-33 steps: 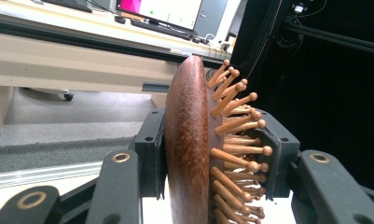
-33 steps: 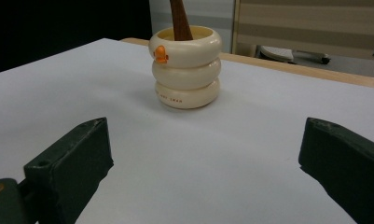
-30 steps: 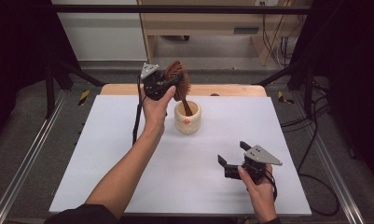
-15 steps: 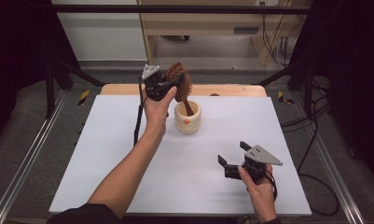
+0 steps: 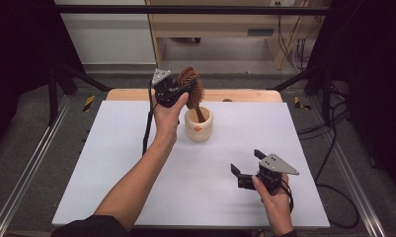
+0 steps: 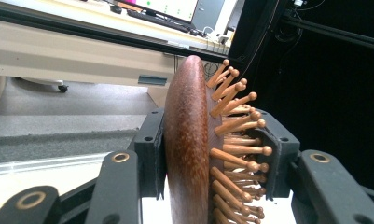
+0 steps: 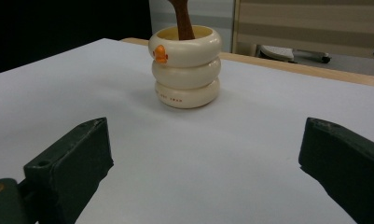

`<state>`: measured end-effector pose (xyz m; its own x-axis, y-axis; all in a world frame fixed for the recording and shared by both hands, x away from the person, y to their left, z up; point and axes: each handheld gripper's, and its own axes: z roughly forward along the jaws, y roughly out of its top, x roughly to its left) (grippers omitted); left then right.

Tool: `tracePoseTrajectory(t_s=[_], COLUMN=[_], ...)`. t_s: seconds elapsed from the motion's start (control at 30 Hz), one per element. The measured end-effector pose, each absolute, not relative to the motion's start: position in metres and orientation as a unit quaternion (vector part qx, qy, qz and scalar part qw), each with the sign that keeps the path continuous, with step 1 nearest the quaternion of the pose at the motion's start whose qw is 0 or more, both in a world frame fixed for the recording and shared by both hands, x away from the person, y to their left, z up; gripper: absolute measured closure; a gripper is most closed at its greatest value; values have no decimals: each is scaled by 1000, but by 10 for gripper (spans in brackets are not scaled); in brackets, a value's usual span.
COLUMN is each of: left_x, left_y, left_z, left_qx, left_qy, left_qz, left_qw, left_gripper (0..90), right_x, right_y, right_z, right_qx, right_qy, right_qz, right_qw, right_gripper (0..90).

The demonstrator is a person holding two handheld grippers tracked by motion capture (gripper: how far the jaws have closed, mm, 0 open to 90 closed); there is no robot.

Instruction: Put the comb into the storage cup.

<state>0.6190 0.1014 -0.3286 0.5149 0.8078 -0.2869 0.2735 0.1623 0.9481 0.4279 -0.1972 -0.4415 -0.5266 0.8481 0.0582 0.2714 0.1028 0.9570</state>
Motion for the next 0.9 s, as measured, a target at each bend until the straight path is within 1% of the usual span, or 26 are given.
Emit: tracePoseTrajectory(t_s=[0.9], left_x=[620], left_y=[102], left_z=[-340], left_qx=[605], left_qy=[455], left_qz=[203], left_qw=[621], left_gripper=[513], right_x=[428], right_y=[-197], right_z=[-442], right_qx=[405], right_qy=[692], right_qz=[535], right_qw=[267], right_gripper=[30])
